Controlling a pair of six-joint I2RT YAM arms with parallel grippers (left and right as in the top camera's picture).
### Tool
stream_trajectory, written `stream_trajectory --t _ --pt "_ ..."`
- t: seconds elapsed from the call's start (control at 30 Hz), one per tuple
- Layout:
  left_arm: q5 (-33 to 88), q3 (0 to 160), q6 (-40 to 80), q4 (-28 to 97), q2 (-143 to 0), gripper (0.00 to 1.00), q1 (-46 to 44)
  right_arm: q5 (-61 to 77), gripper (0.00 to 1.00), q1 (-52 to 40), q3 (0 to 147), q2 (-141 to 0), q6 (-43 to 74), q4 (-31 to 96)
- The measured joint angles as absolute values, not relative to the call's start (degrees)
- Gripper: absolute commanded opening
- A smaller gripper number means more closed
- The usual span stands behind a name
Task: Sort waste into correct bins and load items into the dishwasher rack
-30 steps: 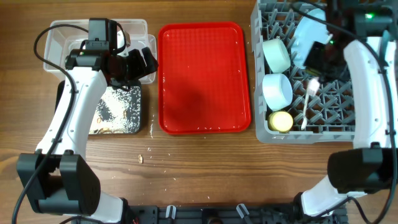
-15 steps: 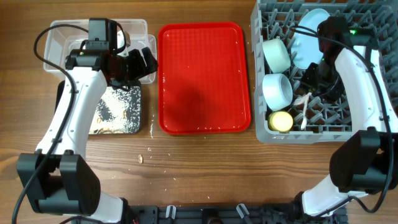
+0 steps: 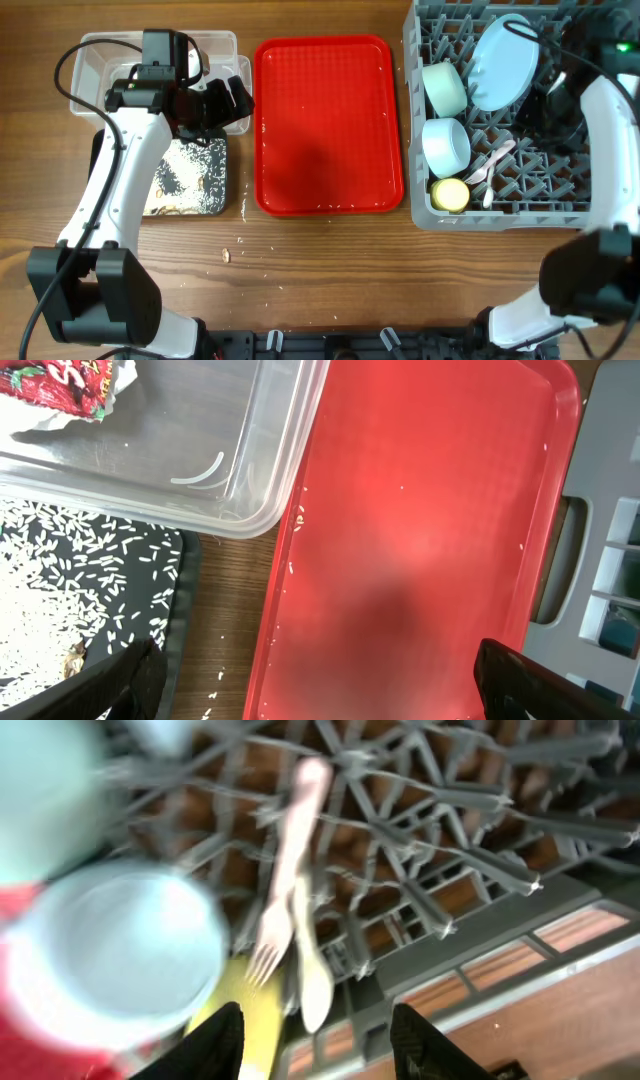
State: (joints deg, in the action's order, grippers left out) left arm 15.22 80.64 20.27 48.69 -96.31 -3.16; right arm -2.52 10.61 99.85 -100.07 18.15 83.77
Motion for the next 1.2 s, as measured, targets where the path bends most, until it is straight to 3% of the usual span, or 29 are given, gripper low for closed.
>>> stream_trajectory --t 0.03,0.07,0.37,0.7,0.9,1.2 --pt "15.2 80.6 20.3 48.7 -96.3 1.0 -3.2 -1.7 0.51 10.2 100.9 -98.8 17.0 84.5" --pt "15.2 80.6 20.3 48.7 -96.3 1.0 -3.2 -0.6 1.0 9.7 102.3 -96.7 15.6 85.4" --pt "15.2 80.6 20.3 48.7 -96.3 1.0 -3.2 11.3 1.0 6.9 106.5 -74.0 15.1 89.2" --pt "15.2 80.6 20.3 48.7 -96.3 1.0 -3.2 10.9 1.0 6.9 106.2 -63.8 13.4 86.3" --pt "15.2 80.6 20.3 48.7 -96.3 1.0 -3.2 15.0 1.0 6.9 96.3 -56.8 2.8 65.1" --pt "15.0 80.6 20.3 48.7 -96.3 1.0 -3.2 16.9 1.0 4.5 50.9 -37.0 2.2 22.9"
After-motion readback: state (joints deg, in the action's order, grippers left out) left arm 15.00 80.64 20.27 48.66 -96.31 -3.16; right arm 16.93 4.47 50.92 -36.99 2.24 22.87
